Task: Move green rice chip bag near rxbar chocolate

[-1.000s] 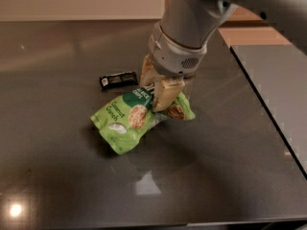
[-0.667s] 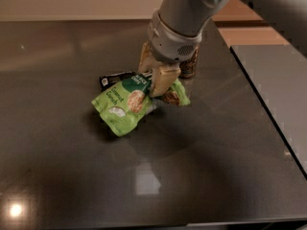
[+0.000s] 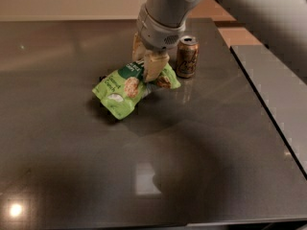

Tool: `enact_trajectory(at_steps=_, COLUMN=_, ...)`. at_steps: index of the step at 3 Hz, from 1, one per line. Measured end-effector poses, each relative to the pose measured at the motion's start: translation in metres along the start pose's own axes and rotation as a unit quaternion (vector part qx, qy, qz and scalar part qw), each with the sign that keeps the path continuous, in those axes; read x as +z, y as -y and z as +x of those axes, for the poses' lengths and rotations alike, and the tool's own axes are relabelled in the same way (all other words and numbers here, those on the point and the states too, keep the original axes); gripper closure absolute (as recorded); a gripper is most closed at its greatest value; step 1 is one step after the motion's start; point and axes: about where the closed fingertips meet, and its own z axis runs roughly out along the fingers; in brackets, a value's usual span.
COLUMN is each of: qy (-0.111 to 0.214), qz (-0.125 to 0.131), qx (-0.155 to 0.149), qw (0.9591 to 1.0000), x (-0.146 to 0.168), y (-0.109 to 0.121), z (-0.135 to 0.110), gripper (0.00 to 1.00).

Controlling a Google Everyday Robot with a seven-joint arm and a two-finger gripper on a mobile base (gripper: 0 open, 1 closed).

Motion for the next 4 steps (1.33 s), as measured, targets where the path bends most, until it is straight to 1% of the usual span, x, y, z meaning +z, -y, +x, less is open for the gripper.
enact_trajectory(at_steps=1, qy=-0.027, qz=0.005, qx=-0.014, qw=0.9995, x=0.009, y=0.021, z=0.015, gripper=0.59)
enact_trajectory(at_steps=2, qy=-0.049, qz=0.014, qx=0.003, qw=0.9987, x=0.017, y=0.035, z=0.030, gripper=0.36)
enact_trajectory(at_steps=3, qy=-0.051, qz=0.015, qx=0.004, qw=0.9986, x=0.018, y=0.035, z=0.031, gripper=0.13)
enact_trajectory(at_steps=4, qy=-0.051, qz=0.015, qx=0.003, qw=0.9986, x=0.018, y=0.035, z=0.030, gripper=0.00)
